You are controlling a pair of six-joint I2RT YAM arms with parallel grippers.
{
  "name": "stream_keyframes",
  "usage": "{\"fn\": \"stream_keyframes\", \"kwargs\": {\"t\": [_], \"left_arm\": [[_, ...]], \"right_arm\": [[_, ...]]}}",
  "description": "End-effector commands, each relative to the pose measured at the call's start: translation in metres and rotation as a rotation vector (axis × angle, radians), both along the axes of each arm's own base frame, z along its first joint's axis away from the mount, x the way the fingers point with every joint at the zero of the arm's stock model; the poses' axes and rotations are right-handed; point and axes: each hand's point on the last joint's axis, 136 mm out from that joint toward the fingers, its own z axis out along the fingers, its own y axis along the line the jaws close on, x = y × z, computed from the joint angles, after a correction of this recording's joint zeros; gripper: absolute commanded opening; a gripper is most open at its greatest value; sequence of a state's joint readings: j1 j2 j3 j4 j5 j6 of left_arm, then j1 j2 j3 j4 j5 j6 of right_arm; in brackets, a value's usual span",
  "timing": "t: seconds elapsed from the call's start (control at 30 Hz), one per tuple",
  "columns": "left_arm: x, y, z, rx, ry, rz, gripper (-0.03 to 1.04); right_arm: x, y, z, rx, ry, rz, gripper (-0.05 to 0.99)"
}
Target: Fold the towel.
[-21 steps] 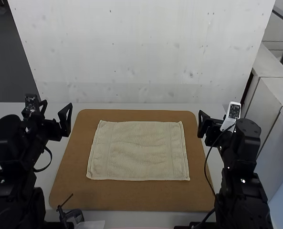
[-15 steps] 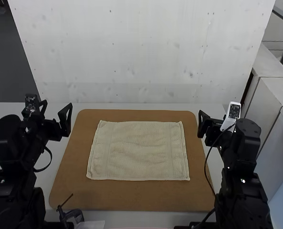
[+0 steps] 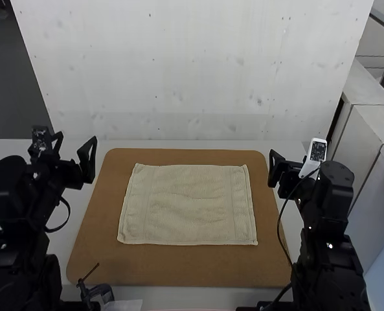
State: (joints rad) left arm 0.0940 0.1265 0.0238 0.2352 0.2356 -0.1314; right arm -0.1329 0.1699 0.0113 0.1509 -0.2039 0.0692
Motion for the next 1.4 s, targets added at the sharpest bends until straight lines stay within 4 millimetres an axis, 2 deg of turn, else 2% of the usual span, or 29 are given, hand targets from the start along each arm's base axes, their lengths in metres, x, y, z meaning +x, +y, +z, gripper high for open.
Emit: {"fn": "stream_keyframes", "kwargs": {"t": [0.0,0.03,0.07,0.1,0.2,0.4,0.47,0.57,0.63,0.77,0.97,1.1,1.23,1.37], "left_arm": [[-0.001,-0.002,0.007,0.028,-0.041,-0.010,0.91],[-0.003,-0.002,0.018,0.032,-0.064,-0.009,0.91],[-0.005,-0.003,0.028,0.038,-0.080,-0.012,0.91],[-0.007,-0.004,0.037,0.045,-0.090,-0.012,0.91],[-0.008,-0.004,0.054,0.064,-0.063,-0.009,0.91],[0.023,0.000,0.075,0.053,0.071,-0.002,0.91],[0.038,-0.002,0.072,0.047,0.134,-0.019,0.91],[0.066,-0.012,0.051,0.011,0.272,-0.069,0.91],[0.081,-0.013,0.036,0.006,0.334,-0.068,0.92],[0.105,-0.016,0.020,0.004,0.386,-0.080,0.97],[0.138,-0.017,-0.025,0.002,0.480,-0.067,0.98],[0.148,-0.019,-0.051,0.002,0.531,-0.073,0.98],[0.148,-0.020,-0.059,0.003,0.546,-0.076,0.98],[0.139,-0.019,-0.047,0.004,0.512,-0.076,0.98]], "right_arm": [[0.000,0.000,-0.004,-0.004,0.003,-0.002,0.97],[0.001,-0.006,0.011,0.012,-0.055,-0.040,0.97],[0.000,-0.012,0.040,0.048,-0.169,-0.067,0.97],[-0.006,-0.008,0.072,0.053,-0.276,-0.044,0.97],[-0.007,-0.010,0.107,-0.014,-0.297,-0.059,0.97],[0.028,-0.014,0.117,0.039,-0.113,-0.056,0.97],[0.041,-0.011,0.114,0.049,-0.050,-0.030,0.97],[0.063,-0.005,0.110,0.094,0.021,0.012,0.97],[0.080,-0.005,0.104,0.103,0.073,0.023,0.97],[0.105,-0.006,0.083,0.124,0.177,0.040,0.97],[0.138,-0.004,0.029,0.154,0.348,0.057,0.97],[0.155,0.000,-0.008,0.169,0.443,0.073,0.97],[0.169,0.011,-0.048,0.196,0.567,0.109,0.97],[0.175,0.030,-0.082,0.223,0.685,0.150,0.97]]}}
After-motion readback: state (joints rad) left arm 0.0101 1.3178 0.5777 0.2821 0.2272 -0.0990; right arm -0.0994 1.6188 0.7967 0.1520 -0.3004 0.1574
